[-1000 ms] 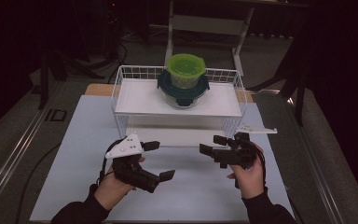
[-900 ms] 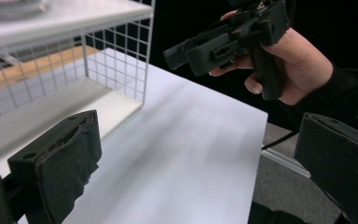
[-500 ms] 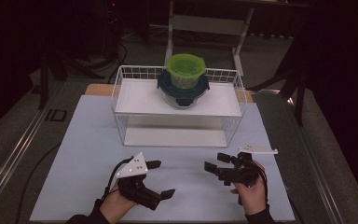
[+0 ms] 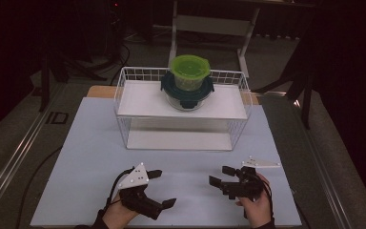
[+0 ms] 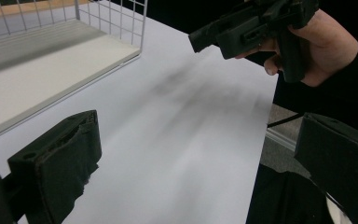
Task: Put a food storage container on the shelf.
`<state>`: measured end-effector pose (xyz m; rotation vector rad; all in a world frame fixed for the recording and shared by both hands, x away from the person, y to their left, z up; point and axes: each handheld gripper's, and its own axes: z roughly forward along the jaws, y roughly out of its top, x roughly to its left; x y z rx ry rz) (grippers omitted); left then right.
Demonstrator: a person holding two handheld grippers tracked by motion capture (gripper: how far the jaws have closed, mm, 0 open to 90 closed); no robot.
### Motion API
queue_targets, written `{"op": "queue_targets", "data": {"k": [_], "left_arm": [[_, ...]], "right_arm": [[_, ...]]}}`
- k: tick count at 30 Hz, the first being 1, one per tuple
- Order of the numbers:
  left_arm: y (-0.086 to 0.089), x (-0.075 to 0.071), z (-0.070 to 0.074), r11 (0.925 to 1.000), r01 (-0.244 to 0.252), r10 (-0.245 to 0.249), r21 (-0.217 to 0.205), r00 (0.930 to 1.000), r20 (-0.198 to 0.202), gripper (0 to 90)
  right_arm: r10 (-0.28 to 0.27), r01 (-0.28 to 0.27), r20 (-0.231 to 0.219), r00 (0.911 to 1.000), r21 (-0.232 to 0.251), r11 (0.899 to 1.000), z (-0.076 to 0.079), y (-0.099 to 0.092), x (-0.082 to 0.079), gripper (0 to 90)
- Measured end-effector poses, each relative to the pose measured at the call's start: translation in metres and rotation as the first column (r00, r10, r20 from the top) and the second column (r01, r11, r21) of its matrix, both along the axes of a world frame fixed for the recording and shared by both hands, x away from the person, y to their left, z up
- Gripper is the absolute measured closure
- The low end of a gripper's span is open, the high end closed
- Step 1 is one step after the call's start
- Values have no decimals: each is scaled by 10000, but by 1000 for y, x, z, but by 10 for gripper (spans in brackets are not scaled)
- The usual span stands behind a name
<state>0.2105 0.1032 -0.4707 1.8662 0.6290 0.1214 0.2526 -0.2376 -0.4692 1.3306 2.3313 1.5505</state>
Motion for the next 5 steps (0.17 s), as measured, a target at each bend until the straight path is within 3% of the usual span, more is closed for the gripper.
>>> {"op": "queue_targets", "data": {"k": [5], "left_arm": [[0, -1, 0, 10000, 0, 1, -28, 10000, 70, 3]], "right_arm": [[33, -32, 31, 10000, -43, 10000, -1, 1, 0, 181]]}}
